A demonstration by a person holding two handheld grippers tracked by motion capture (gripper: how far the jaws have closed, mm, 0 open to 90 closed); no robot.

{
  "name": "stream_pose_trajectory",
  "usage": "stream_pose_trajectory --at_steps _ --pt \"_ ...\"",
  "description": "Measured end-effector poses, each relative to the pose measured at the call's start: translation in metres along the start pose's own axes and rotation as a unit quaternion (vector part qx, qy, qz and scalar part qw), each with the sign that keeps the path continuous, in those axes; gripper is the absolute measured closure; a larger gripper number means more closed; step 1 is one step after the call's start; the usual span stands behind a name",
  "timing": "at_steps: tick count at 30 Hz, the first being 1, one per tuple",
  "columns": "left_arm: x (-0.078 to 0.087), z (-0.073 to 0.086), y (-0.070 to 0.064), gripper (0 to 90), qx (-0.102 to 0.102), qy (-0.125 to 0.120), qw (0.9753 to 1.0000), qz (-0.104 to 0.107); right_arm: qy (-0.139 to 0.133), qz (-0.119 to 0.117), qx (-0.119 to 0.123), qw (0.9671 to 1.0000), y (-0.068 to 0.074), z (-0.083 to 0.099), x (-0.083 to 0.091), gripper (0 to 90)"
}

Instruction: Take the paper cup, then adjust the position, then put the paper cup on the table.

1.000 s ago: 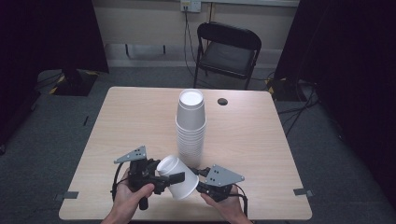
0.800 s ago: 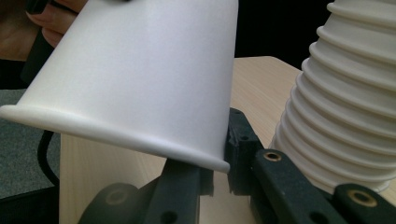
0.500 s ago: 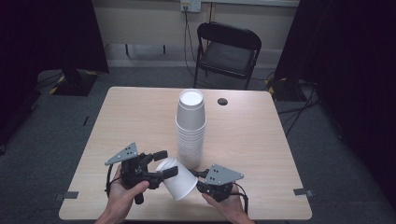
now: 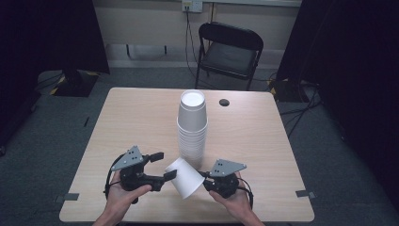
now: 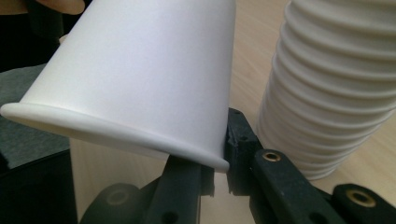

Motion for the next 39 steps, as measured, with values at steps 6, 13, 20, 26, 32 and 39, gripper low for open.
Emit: stream_pose_trajectory --at_steps 6,13,20,26,32,39 --pt "0.0 0.002 0.001 17.6 -0.011 0.007 0.9999 -0.006 0.032 -0.013 -0.01 0.9994 0.0 0.009 -0.002 84.3" --pt "-0.003 0.01 0.0 18.7 -0.036 0.028 0.9989 -0.007 0.063 -0.014 -0.029 0.9975 -0.007 0.015 -0.001 84.4" --pt "-0.006 0.016 0.001 18.9 -0.041 0.042 0.9983 -0.005 0.084 -0.031 -0.041 0.9951 -0.006 0.02 -0.001 84.5" --pt "-0.01 0.021 0.001 20.0 -0.047 0.057 0.9973 0.003 0.107 -0.046 -0.046 0.9921 -0.006 0.022 -0.002 84.7" --pt "-0.013 0.024 -0.002 20.3 -0.062 0.062 0.9961 0.009 0.119 -0.055 -0.051 0.9901 -0.007 0.022 -0.003 84.7" --pt "-0.015 0.025 -0.006 20.8 -0.06 0.065 0.9959 0.021 0.131 -0.063 -0.043 0.9885 -0.002 0.022 -0.009 84.7"
Point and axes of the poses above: each handheld gripper's, and its own axes: x roughly backward along the jaws, z roughly out of its underside, y roughly to its left, the point moved 6 cm from there along -x, roughly forward along the jaws, and after that the axes turned 10 degrees about x, right-handed, at the moved point
